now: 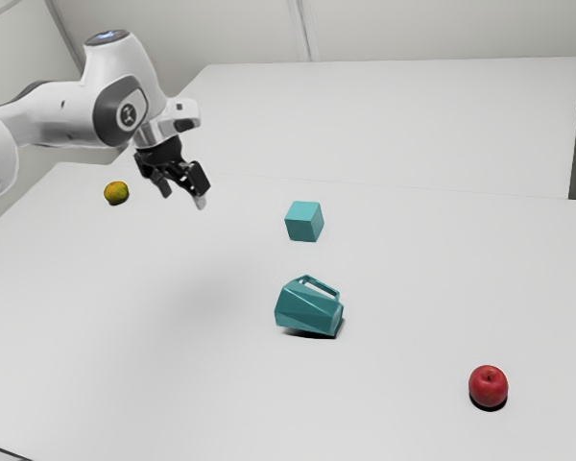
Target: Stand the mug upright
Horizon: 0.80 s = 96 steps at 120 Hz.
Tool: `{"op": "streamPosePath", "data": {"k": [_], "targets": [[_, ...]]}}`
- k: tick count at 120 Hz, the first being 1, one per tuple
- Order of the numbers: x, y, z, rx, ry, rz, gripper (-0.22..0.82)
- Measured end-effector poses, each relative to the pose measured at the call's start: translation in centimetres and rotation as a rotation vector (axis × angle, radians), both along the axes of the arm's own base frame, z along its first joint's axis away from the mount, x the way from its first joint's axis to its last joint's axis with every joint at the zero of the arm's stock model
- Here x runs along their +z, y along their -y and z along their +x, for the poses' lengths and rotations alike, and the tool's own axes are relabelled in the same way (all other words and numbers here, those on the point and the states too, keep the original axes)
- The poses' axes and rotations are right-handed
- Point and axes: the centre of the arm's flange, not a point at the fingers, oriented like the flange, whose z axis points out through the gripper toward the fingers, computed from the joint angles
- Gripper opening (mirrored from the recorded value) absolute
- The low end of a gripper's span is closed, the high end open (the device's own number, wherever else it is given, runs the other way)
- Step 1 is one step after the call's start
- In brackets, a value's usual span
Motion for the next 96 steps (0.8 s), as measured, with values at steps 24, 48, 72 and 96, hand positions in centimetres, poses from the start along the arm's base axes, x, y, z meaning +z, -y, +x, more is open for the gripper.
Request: {"op": "streamPosePath", "data": {"k": [24,48,72,96], "targets": [[-0.6,-0.8,-2.3,0.06,-0.008,-0.089,0.6],[-6.2,-1.4,-4.8,0.23,-0.143,-0.365,0.6],[-10.8,-0.7,-6.0,0.31,-0.247,-0.51,0.6],[-13.5,3.0,-6.5,0.27,-0.309,-0.585,0.6]]}}
